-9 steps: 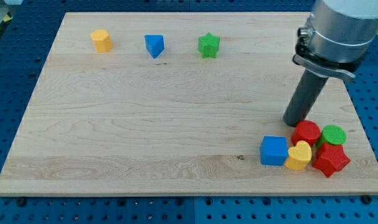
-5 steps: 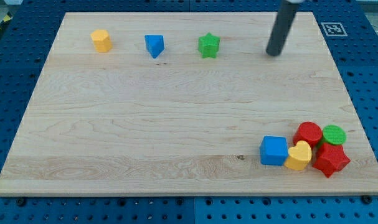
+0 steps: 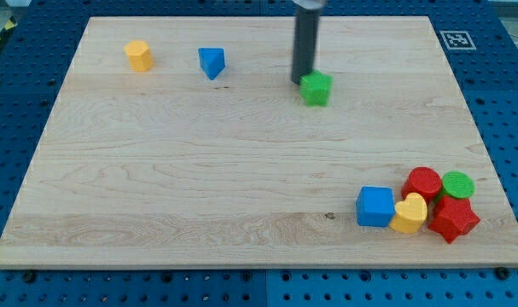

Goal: Move the green star to the top left side of the blue cube

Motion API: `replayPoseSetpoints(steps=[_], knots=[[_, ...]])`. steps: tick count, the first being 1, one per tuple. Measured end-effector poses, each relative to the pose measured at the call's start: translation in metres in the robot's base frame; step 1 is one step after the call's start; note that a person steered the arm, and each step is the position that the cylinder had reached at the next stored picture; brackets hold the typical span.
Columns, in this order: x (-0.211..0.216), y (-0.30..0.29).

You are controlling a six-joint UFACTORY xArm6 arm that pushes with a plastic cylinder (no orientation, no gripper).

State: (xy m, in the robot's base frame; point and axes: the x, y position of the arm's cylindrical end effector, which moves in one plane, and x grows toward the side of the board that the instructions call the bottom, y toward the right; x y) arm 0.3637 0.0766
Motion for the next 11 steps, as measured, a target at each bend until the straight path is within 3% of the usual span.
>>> replayPoseSetpoints(steps=[3, 4, 5, 6, 7, 8, 9, 10, 11], knots=[[0.068, 0.073], [0.044, 0.081], [0.063, 0.101], [0.112, 0.065], [0.124, 0.045], [0.085, 0.042], [0.081, -0.001], [0.109, -0.029], [0.121, -0.017]])
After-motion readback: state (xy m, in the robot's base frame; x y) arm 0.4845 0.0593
